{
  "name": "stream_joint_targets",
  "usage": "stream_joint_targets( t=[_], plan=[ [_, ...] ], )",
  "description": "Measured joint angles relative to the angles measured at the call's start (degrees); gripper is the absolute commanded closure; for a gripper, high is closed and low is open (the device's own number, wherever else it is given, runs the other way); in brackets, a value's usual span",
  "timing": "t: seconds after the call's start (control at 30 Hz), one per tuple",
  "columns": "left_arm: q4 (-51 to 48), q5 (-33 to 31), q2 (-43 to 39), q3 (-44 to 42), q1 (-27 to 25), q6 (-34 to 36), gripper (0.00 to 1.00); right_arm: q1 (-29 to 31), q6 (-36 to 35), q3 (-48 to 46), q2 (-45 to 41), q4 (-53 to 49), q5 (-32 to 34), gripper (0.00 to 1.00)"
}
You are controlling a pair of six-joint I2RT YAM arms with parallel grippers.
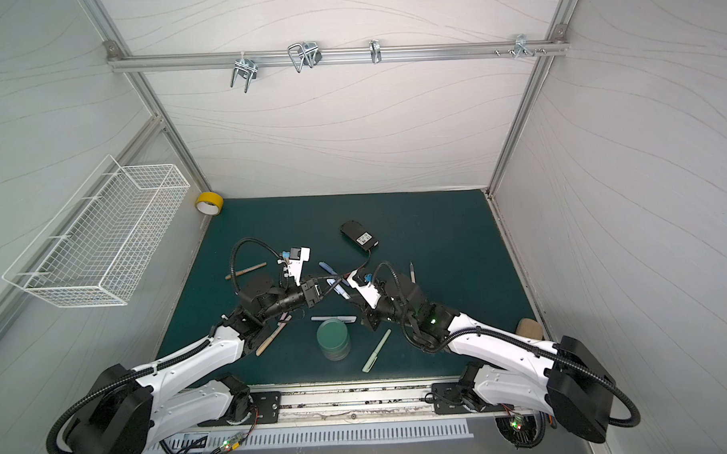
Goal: Open the pen caps
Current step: 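Pull the right gripper with the pen body away from the left gripper's blue cap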
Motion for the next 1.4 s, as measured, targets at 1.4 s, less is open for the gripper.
stream_joint_targets(
  t=[1.4],
  plan=[
    [-5.97, 0.44, -5.86, -1.49, 2.78, -5.03, 1.00, 11.04, -13.25, 1.20, 0.24, -0.33, 22.16, 1.00]
  ],
)
